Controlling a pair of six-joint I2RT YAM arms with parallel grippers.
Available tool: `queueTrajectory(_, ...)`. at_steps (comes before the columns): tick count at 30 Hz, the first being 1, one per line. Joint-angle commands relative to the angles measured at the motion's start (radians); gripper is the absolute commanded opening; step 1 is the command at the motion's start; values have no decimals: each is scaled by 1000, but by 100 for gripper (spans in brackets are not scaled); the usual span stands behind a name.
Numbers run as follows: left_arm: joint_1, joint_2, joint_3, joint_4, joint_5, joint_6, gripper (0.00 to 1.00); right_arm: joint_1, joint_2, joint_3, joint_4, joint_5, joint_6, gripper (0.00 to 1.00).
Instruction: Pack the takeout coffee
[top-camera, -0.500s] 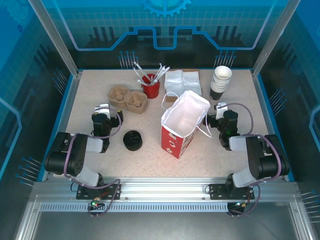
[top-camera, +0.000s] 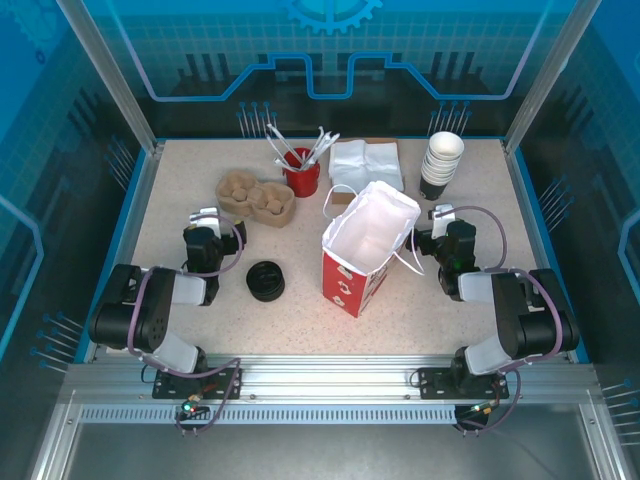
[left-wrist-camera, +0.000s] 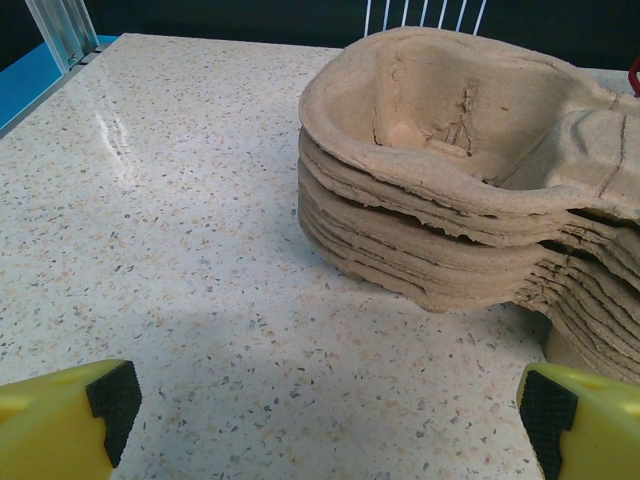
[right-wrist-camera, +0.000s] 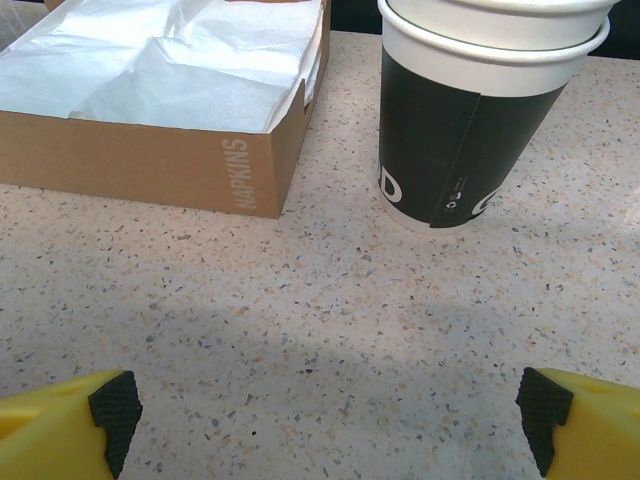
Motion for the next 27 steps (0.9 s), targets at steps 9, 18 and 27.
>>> queueTrajectory(9,-12,-135,-4,-65,-42,-2,99,-64,-81,92,-196,-13,44,100)
queueTrajectory(18,-14,-576,170,-754,-200,-89,99,-121,-319,189,-604,48,73,100)
queueTrajectory(27,-16,-743,514,-1388,-157,-339,99,-208,-390,554,-1195,83,412,100)
